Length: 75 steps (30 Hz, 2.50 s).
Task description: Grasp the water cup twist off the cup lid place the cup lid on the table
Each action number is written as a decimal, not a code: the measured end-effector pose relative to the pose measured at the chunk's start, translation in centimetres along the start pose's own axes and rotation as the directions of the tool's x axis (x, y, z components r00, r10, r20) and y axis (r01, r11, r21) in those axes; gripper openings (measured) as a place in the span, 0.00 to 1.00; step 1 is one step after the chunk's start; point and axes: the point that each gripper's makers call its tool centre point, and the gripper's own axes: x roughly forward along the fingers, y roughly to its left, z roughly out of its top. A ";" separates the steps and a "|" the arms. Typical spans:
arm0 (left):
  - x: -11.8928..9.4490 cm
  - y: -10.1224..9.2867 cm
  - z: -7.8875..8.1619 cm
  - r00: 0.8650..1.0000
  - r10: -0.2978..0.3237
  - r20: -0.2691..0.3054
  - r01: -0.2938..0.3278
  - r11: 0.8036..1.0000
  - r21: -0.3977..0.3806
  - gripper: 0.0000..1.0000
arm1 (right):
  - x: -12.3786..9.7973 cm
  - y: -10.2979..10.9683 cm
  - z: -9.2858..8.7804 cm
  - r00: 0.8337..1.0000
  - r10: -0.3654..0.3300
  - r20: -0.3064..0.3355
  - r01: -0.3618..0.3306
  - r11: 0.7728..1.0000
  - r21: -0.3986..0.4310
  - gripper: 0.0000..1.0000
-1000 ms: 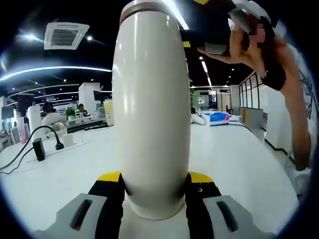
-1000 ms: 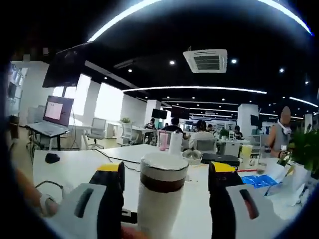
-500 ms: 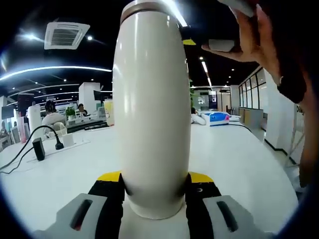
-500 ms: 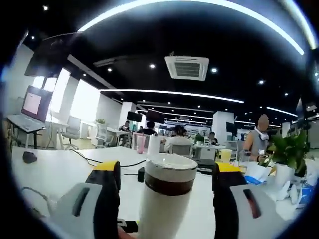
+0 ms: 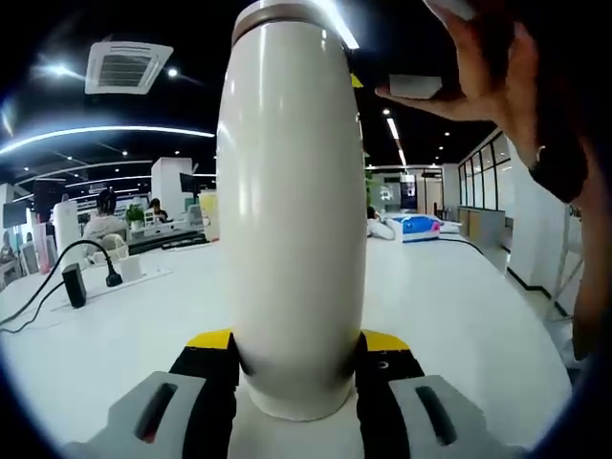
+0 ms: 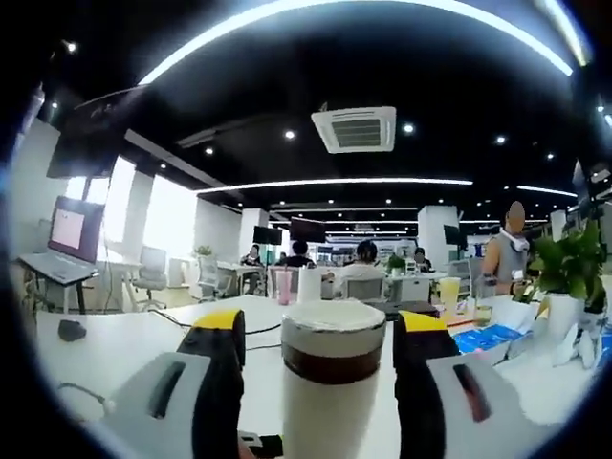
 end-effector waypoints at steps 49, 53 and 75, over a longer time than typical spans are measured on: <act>0.3 -0.1 0.3 1.000 0.002 0.000 -0.002 1.000 0.008 0.49 | 0.7 -0.4 -0.3 0.896 0.442 -0.053 -0.438 0.896 0.068 0.45; 0.3 -0.1 0.3 1.000 0.002 0.000 -0.002 1.000 0.011 0.49 | 0.9 -0.5 -0.2 0.874 0.483 -0.050 -0.478 0.874 0.088 0.45; 0.3 -0.1 0.2 1.000 0.004 -0.001 -0.004 1.000 0.014 0.49 | 0.4 0.3 -0.5 0.777 0.628 -0.055 -0.623 0.778 0.082 0.45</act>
